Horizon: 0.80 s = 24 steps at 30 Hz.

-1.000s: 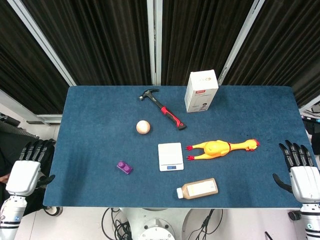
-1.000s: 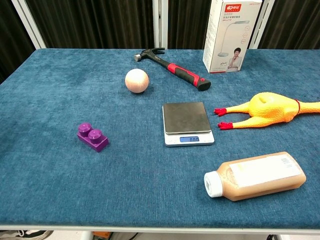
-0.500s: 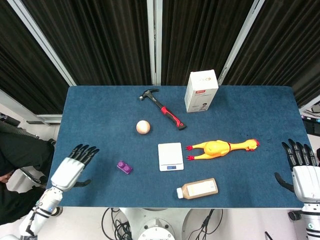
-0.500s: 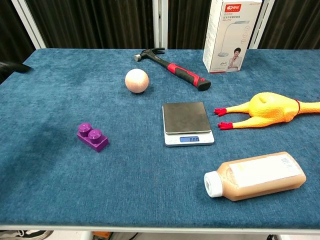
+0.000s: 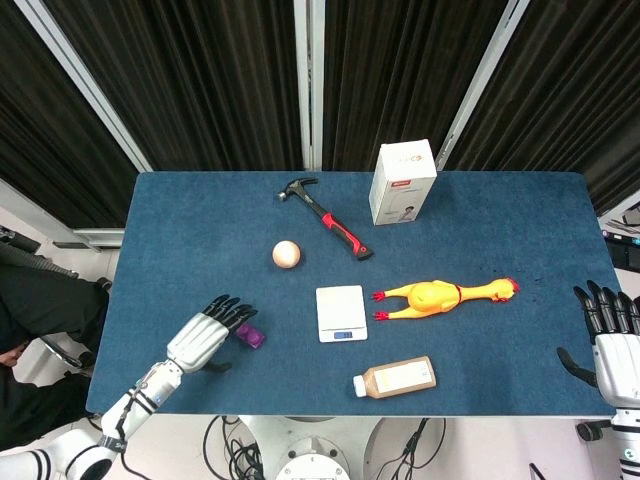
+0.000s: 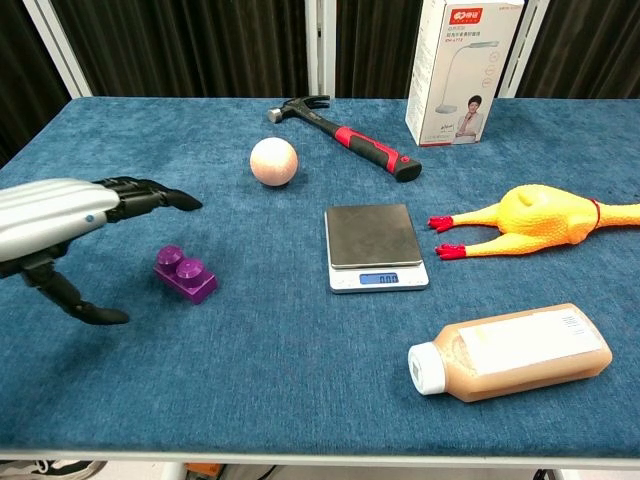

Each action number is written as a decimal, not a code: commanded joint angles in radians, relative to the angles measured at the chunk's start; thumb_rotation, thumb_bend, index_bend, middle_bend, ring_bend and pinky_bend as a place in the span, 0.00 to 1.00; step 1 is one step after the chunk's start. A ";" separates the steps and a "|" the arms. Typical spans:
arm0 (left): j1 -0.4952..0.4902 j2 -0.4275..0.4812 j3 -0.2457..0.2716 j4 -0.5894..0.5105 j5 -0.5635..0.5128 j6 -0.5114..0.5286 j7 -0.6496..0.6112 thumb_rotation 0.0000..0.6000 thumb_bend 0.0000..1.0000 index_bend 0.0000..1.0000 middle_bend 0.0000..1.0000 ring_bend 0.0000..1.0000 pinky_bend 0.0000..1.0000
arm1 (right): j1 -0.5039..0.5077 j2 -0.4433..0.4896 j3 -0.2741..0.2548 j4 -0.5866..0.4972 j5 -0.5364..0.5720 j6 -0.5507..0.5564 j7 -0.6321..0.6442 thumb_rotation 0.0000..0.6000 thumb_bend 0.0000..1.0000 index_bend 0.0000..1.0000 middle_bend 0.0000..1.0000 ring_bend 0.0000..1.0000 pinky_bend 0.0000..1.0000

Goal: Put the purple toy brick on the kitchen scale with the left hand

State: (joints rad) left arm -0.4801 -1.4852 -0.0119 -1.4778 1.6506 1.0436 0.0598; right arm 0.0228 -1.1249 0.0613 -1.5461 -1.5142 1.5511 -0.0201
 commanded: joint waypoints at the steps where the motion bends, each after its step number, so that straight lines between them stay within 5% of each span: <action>1: -0.014 -0.059 0.006 0.078 0.025 0.035 -0.050 1.00 0.17 0.20 0.18 0.03 0.09 | 0.001 0.002 0.002 -0.002 0.008 -0.008 0.002 1.00 0.15 0.00 0.00 0.00 0.00; 14: -0.043 -0.136 0.028 0.188 0.013 0.030 -0.074 1.00 0.26 0.28 0.25 0.11 0.18 | 0.000 0.009 0.006 -0.012 0.036 -0.029 -0.002 1.00 0.17 0.00 0.00 0.00 0.00; 24: -0.049 -0.167 0.038 0.239 0.011 0.058 -0.073 1.00 0.27 0.43 0.43 0.32 0.39 | 0.002 0.008 0.004 -0.005 0.038 -0.041 0.007 1.00 0.17 0.00 0.00 0.00 0.00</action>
State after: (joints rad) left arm -0.5293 -1.6501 0.0250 -1.2407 1.6619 1.0999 -0.0135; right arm 0.0248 -1.1164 0.0659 -1.5512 -1.4749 1.5105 -0.0145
